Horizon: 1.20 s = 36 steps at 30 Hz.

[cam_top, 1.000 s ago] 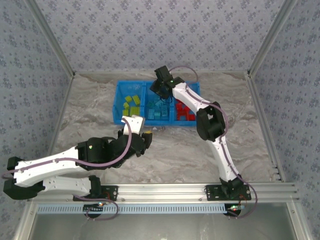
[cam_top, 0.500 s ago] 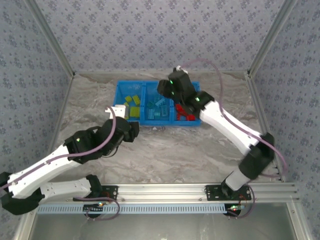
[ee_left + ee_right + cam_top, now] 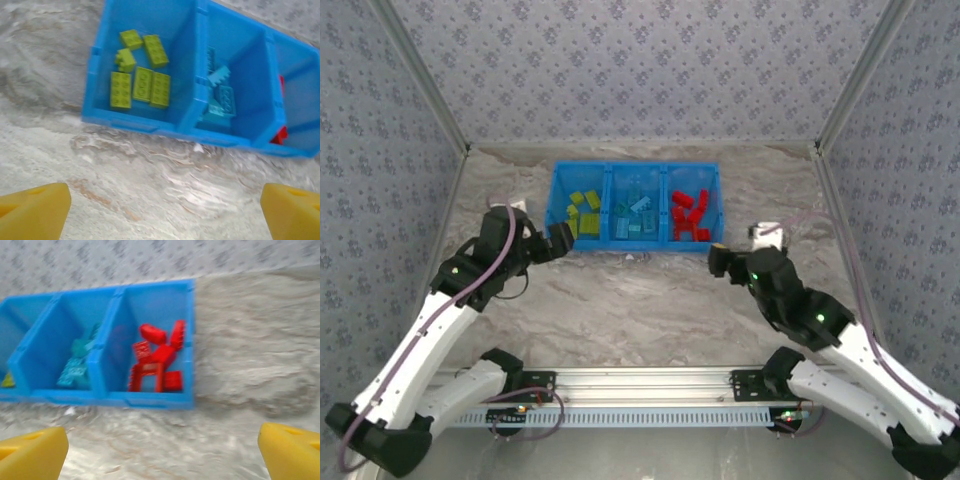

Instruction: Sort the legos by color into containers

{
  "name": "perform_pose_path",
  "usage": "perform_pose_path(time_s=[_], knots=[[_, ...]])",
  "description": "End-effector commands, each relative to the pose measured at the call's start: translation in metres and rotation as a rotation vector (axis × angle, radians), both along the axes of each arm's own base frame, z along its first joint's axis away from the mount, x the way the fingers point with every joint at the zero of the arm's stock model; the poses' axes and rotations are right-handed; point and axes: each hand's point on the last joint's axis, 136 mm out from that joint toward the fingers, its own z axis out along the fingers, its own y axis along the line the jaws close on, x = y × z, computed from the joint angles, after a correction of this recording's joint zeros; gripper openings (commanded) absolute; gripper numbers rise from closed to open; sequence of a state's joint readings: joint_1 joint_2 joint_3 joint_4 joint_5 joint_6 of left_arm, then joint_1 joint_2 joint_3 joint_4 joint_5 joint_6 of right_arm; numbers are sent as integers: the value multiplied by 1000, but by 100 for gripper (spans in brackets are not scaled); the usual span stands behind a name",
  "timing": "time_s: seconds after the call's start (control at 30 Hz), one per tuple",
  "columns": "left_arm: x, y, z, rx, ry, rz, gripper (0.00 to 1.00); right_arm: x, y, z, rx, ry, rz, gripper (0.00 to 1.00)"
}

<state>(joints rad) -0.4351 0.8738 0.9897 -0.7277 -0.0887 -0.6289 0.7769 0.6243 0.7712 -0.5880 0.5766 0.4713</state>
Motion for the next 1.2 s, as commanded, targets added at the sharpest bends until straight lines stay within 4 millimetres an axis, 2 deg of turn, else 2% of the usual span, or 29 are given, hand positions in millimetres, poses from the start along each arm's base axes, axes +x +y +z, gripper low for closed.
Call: perform_pose_path(time_s=[0.0, 0.07, 0.1, 0.13, 0.2, 0.23, 0.3, 0.37, 0.47, 0.57, 0.73, 0.9, 1.03, 1.07, 1.13, 1.17], knots=[[8, 10, -1, -39, -51, -10, 98, -14, -72, -8, -155, -22, -301, 100], [11, 35, -8, 56, -70, 77, 98, -16, -98, -4, -210, -67, -448, 100], [10, 56, -12, 130, -72, 166, 98, -15, -107, -8, -255, -87, -500, 100], [8, 80, -16, 197, -76, 288, 98, -10, -111, -9, -295, -116, -522, 100], [1, 120, -22, 314, -100, 497, 98, 5, -103, -22, -339, -144, -484, 100], [2, 126, -28, 363, -132, 508, 98, 15, -97, -34, -347, -149, -447, 100], [16, 120, -36, 439, -235, 413, 98, 30, -91, -61, -365, -137, -390, 100], [20, 121, -46, 500, -298, 387, 98, 38, -94, -81, -347, -114, -390, 100], [27, 132, -71, 556, -290, 386, 98, 52, -106, -93, -285, -114, -405, 100], [41, 137, -105, 528, -233, 355, 98, 67, -124, -110, -213, -86, -436, 100], [71, 142, -138, 533, -186, 332, 98, 97, -137, -139, -195, -29, -438, 100], [115, 133, -137, 555, -233, 274, 98, 132, -132, -141, -205, -36, -384, 100], [146, 131, -138, 564, -266, 230, 98, 157, -125, -153, -230, 60, -278, 100], [149, 135, -148, 544, -240, 232, 98, 160, -125, -151, -240, 53, -264, 100], [148, 137, -152, 505, -229, 221, 98, 162, -124, -150, -242, -4, -239, 100], [148, 137, -150, 492, -257, 218, 98, 160, -127, -158, -213, -11, -238, 100]])
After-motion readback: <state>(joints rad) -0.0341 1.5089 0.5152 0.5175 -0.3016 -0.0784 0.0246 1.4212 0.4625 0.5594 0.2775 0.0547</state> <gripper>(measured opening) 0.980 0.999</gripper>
